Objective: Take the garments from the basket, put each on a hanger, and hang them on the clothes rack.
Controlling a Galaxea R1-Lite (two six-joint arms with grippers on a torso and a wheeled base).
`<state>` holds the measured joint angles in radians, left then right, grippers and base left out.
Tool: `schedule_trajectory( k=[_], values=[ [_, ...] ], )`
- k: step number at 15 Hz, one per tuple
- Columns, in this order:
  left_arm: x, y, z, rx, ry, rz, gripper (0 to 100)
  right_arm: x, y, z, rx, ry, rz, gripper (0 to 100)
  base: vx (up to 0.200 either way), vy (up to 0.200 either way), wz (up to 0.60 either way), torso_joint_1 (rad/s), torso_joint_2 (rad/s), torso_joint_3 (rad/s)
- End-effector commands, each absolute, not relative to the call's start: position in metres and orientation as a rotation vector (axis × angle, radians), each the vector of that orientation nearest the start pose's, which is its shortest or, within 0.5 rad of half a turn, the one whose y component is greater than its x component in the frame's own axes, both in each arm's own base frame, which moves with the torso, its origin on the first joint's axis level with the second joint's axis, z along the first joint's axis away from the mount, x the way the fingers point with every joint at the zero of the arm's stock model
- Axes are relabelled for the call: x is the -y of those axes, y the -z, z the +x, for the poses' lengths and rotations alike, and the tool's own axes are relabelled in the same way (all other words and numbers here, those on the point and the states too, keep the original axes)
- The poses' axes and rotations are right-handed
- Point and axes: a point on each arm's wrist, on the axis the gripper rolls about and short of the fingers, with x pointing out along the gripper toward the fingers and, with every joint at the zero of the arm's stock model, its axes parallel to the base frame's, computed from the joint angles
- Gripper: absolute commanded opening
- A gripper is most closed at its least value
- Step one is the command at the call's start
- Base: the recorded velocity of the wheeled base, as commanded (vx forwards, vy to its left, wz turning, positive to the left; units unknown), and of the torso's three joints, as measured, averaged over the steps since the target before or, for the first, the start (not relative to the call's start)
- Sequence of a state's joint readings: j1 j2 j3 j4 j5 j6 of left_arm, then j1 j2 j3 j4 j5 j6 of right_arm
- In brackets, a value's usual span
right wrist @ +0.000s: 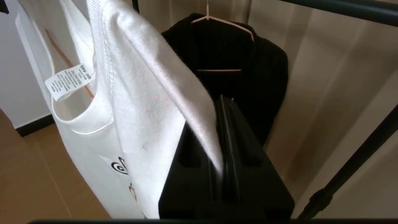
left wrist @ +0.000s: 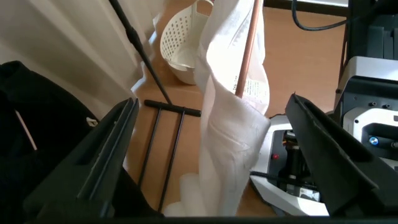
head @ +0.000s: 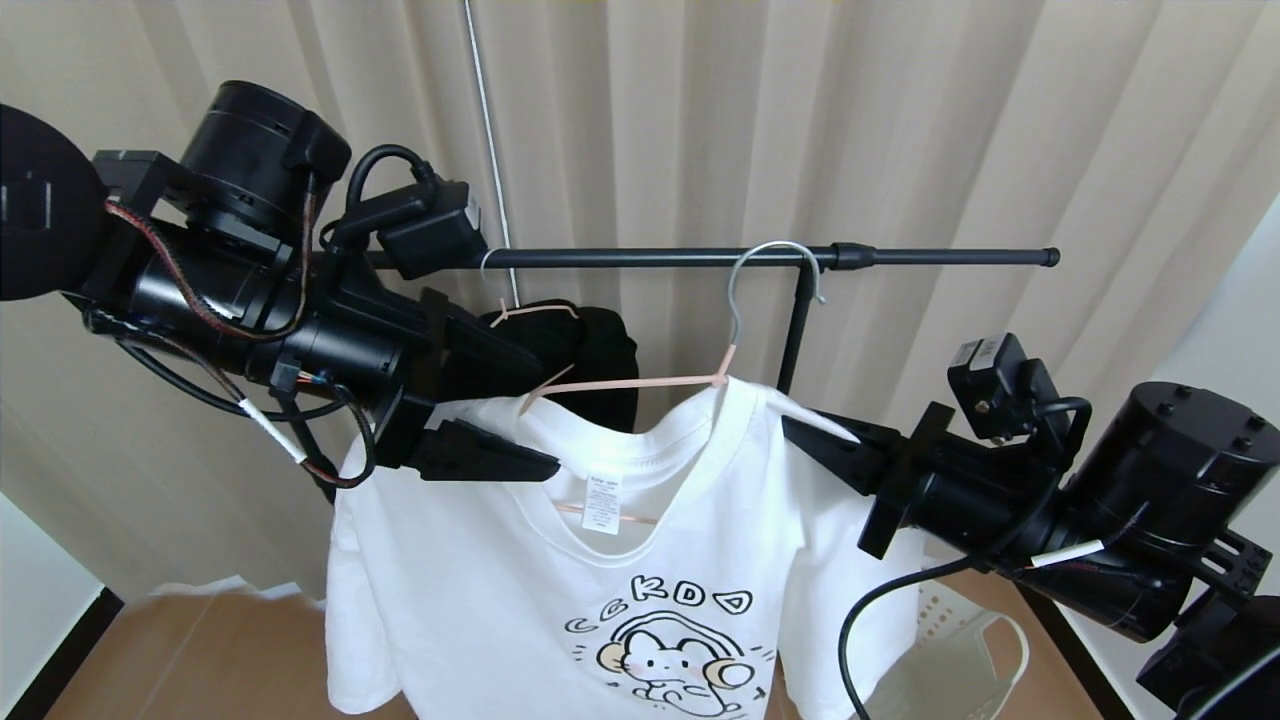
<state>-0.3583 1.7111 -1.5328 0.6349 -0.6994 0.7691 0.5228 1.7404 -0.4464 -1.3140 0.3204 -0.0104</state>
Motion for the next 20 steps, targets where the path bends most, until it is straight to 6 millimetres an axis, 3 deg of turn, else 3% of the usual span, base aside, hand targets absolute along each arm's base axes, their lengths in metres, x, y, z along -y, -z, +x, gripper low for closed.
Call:
schedule_trajectory(
  k=[1,9,10,20],
  values=[
    [0.1224,-0.2653,0.2712,-0.425,1.263,0.519,100,-0.1423,-0.1505,0.2326,0.027,-0.844,-0.008,0,0.0,0.0,0.0,0.0,0.0,0.0],
    [0.1296,-0.2622,0.2693,-0.445,1.253,0.552,100,-0.1423,-0.152,0.2326,0.033,-0.842,-0.007,0,0.0,0.0,0.0,0.0,0.0,0.0],
    [0.1294,-0.2619,0.2689,-0.447,1.253,0.552,0,-0.1423,-0.1522,0.2326,0.034,-0.842,-0.007,0,0.0,0.0,0.0,0.0,0.0,0.0],
    [0.1289,-0.2626,0.2678,-0.444,1.251,0.555,0,-0.1374,-0.1594,0.224,0.088,-0.841,-0.08,0,0.0,0.0,0.0,0.0,0.0,0.0]
  ],
)
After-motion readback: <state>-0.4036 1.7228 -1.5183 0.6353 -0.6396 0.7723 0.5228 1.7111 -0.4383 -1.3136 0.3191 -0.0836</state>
